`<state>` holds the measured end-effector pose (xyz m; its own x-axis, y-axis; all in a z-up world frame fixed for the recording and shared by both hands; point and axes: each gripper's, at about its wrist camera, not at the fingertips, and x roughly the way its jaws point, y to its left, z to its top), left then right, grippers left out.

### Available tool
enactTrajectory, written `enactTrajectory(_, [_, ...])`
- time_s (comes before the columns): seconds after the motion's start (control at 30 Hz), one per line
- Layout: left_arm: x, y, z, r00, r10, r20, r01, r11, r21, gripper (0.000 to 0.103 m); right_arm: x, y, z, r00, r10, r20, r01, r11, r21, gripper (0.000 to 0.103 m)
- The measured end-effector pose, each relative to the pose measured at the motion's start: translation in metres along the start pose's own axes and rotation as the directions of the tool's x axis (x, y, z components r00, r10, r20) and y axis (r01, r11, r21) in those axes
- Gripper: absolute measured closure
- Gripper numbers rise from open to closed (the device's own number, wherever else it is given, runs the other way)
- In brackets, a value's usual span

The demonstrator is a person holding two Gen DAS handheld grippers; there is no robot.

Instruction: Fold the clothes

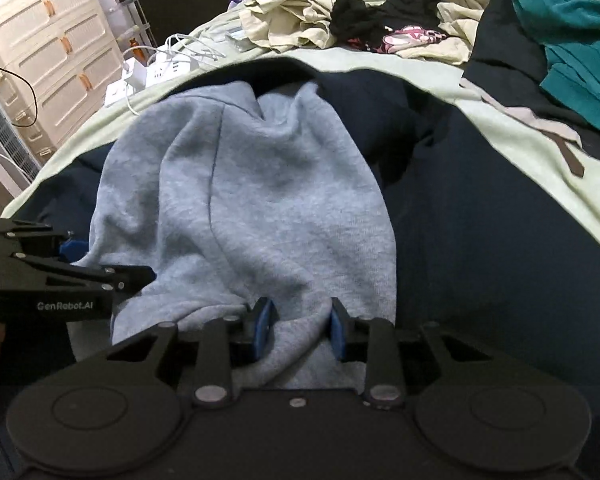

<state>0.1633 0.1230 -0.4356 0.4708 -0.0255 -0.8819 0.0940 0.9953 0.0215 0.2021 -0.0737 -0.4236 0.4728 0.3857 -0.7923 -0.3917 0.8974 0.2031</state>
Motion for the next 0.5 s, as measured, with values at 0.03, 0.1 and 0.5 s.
enactTrajectory(0.03, [-0.006,0.001,0.002,1.0,-0.018,-0.001,0.018,1.0,-0.024,0.047,-0.007,0.0,0.002,1.0,0.009,0.006,-0.009,1.0,0.005,0.07])
enactTrajectory(0.1, [-0.023,0.009,0.006,0.997,-0.08,-0.001,0.079,0.989,-0.125,0.046,-0.024,-0.002,0.004,0.999,0.046,0.027,-0.047,0.998,0.035,0.064])
enactTrajectory(0.5, [-0.034,-0.034,-0.034,0.997,0.032,0.068,-0.034,0.999,0.029,0.046,-0.017,0.0,-0.032,0.988,0.124,-0.088,-0.122,0.992,0.033,0.074])
